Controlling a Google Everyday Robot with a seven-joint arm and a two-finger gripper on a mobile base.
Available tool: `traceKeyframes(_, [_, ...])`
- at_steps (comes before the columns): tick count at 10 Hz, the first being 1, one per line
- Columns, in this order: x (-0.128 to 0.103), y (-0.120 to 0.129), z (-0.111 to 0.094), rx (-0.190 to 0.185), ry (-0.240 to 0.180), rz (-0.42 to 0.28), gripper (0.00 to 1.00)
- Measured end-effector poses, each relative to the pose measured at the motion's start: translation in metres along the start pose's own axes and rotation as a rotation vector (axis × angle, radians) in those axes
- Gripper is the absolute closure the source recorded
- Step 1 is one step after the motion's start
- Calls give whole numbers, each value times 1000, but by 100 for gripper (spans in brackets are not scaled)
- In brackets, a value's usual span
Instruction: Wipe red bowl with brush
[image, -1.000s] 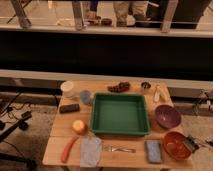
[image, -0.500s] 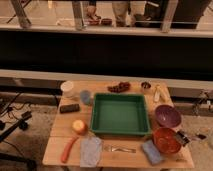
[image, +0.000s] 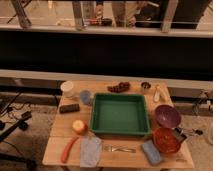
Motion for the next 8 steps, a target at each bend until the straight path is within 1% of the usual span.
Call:
traceKeyframes(2, [-7, 1, -1, 0, -10, -9, 97])
traceKeyframes(4, [-20, 4, 1, -4, -28, -25, 97])
traceKeyframes(7, [-42, 14, 5, -21, -62, -38, 97])
traceKeyframes(8, [-45, 15, 6, -25, -69, -38, 97])
